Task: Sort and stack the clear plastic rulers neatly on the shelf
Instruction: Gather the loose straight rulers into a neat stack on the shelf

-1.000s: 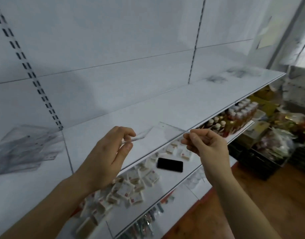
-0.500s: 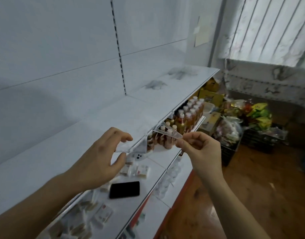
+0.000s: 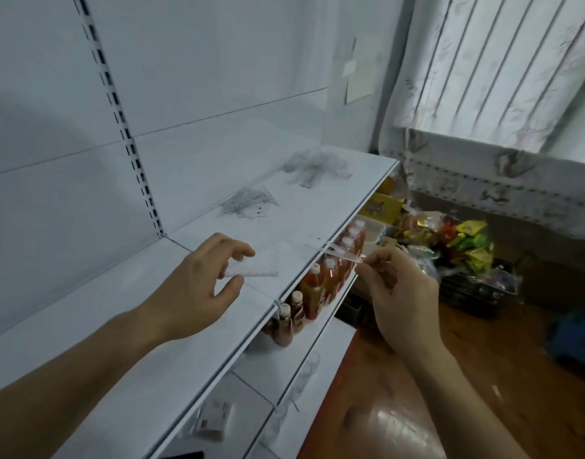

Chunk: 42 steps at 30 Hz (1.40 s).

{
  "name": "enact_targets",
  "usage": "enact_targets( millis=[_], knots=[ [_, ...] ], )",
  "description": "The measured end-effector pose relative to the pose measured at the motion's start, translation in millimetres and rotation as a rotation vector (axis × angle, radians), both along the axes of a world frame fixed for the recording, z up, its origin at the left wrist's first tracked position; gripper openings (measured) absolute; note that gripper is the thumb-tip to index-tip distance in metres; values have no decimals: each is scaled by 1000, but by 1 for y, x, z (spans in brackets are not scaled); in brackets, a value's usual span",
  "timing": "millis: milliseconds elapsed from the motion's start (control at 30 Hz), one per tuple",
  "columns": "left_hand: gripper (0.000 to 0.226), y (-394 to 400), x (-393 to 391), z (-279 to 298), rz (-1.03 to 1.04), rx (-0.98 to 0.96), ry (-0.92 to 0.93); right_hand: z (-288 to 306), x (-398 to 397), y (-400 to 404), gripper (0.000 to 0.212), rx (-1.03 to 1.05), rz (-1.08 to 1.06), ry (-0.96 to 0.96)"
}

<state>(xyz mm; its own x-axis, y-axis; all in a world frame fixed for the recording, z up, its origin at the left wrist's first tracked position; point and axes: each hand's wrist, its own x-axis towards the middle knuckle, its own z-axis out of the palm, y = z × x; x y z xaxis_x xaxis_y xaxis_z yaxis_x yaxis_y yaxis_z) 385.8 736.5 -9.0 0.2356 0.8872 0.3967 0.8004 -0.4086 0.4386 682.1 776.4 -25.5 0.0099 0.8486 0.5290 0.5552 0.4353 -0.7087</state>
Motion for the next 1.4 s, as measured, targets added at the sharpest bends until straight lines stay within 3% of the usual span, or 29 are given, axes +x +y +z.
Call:
enact_targets(
  millis=[267, 600, 767, 900, 1033, 1233, 1400],
  knots=[
    [31, 42, -16, -7, 150, -29, 20, -13, -48, 122, 14, -32, 141, 11],
    [31, 73, -17, -7, 499, -53, -22, -19, -128, 265, 31, 70, 562, -335],
    [34, 96, 5, -11, 608, -70, -50, -22, -138, 296, 35, 77, 699, -447],
    [34, 118, 25, -14, 620, -49, -55, -21, -133, 283, 32, 82, 785, -244],
    [33, 146, 43, -15, 564, -44, -39, -10, -112, 285, 24, -268, 889, -36],
    [32, 209, 73, -18, 479, -13, -10, -4, -71, 329, 23, -562, 886, 228],
    [36, 227, 76, -20, 542, 16, 75, 6, -70, 350, 21, -625, 870, 276]
  ],
)
